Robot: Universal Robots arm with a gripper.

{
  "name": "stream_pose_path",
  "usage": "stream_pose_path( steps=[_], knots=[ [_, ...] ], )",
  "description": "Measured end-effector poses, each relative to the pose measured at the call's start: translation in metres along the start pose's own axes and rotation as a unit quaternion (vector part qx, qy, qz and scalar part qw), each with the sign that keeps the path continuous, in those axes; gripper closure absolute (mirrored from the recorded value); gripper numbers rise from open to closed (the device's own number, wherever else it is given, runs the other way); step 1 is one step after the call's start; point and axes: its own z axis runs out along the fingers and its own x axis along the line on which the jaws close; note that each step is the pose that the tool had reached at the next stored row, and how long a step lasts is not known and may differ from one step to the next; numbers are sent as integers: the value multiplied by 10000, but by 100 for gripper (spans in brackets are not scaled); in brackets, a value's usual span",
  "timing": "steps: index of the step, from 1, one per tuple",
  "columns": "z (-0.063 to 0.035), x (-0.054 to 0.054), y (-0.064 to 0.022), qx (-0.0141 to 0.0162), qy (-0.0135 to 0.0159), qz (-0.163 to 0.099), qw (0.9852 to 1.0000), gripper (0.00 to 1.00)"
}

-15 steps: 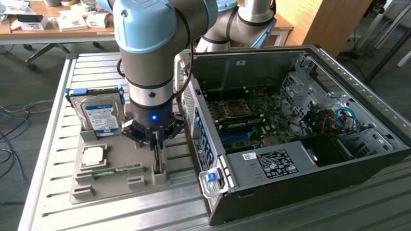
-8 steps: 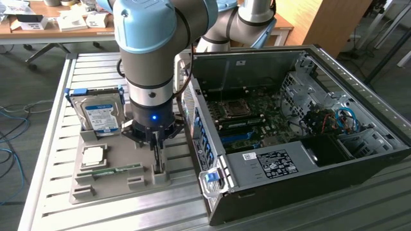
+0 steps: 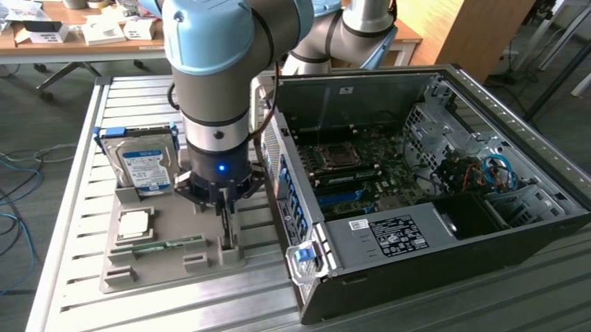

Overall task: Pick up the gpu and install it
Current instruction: 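Pick up the gpu and move the gpu toward the slot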

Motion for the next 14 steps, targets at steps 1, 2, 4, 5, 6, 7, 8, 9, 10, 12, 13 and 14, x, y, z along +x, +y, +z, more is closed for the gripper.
stream_pose_path(
  steps=[1, 2, 4, 5, 6, 7, 8, 9, 10, 12, 13, 14],
  knots=[
    [-17, 0, 1, 0, 0, 0, 10000, 74],
    [-26, 0, 2, 0, 0, 0, 10000, 74],
    [-41, 0, 3, 0, 0, 0, 10000, 74],
    [-40, 0, 3, -1, -1, 0, 10000, 74],
    [-41, 0, 3, -1, -1, 0, 10000, 74],
    [-42, 0, 3, 0, 0, 0, 10000, 74],
    [-42, 0, 3, 0, 0, 0, 10000, 74],
    [-42, 0, 3, 0, 0, 0, 10000, 74],
    [-42, 0, 3, 0, 0, 0, 10000, 74],
    [-42, 0, 3, 0, 0, 0, 10000, 74],
    [-42, 0, 3, 0, 0, 0, 10000, 74],
    [-42, 0, 3, 0, 0, 0, 10000, 74]
  ],
)
